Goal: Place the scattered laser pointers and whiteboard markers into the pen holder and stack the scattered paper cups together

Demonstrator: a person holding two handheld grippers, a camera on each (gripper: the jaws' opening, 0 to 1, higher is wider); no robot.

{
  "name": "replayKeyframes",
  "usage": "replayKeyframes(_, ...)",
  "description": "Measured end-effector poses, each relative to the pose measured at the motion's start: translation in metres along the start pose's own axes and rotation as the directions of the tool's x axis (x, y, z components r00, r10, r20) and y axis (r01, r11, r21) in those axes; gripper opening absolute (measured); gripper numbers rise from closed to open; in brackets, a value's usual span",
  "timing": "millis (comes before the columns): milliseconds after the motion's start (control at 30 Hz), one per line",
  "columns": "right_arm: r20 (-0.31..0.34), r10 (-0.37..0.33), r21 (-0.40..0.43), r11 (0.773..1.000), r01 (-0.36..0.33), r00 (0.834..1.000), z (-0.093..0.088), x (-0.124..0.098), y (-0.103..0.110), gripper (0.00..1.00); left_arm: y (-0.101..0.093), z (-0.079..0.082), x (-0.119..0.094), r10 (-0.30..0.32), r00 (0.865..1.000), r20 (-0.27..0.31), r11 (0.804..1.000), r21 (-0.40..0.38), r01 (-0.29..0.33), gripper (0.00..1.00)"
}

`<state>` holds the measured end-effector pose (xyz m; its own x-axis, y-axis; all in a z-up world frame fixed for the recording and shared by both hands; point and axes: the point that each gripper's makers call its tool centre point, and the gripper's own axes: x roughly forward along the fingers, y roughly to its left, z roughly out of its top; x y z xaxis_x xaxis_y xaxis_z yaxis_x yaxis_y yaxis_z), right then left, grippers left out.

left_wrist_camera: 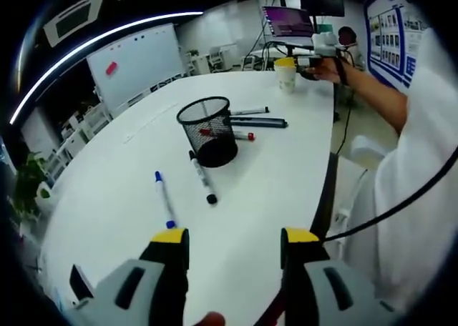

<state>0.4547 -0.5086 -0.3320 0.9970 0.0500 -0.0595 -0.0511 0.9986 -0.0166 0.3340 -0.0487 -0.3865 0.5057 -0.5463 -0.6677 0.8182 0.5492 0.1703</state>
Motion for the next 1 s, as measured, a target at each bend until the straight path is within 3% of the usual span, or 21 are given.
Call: replayKeyframes(1000, 0.013, -0.01, 0.015, 1.0, 0.01, 1.0, 0.011, -0.005, 0.006, 0.74, 0.003, -0.001, 0.001, 0.001, 1.0, 0.015, 1.0, -0.004, -0.001, 0.52)
